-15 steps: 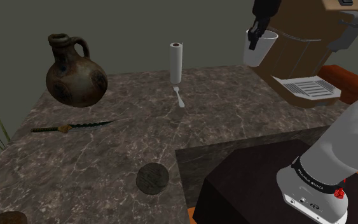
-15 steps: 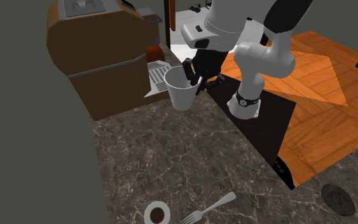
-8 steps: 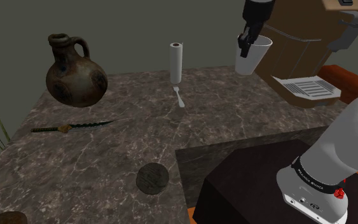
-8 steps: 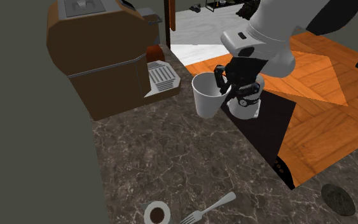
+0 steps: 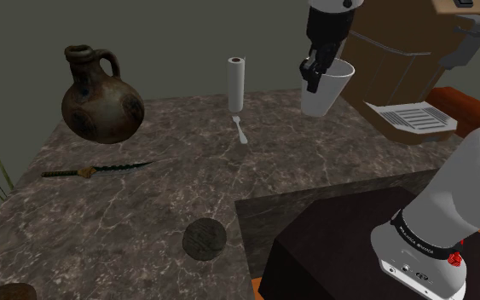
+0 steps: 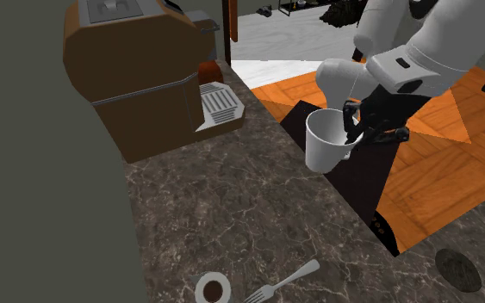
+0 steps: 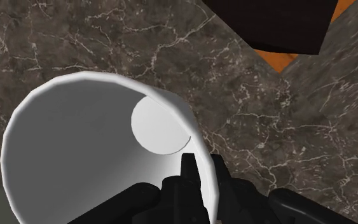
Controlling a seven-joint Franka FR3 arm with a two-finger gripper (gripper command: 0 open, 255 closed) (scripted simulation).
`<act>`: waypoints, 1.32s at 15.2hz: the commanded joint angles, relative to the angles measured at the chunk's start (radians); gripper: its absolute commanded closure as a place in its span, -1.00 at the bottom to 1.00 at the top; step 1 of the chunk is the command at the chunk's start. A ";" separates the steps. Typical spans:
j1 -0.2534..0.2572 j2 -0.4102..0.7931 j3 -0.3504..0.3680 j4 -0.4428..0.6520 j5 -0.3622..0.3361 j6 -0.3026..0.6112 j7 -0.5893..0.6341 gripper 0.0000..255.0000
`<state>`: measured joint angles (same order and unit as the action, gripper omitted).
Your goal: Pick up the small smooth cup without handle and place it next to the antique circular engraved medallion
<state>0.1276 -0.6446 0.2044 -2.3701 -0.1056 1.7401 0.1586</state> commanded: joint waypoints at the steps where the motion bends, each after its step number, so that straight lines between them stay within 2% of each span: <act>1: 0.018 0.022 0.048 0.030 0.025 -0.015 0.055 1.00; 12: 0.078 0.172 0.286 0.200 0.108 -0.066 0.333 1.00; 20: 0.091 0.378 0.477 0.406 0.081 -0.106 0.566 1.00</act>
<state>0.2191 -0.3063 0.6523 -2.0040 -0.0126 1.6432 0.6878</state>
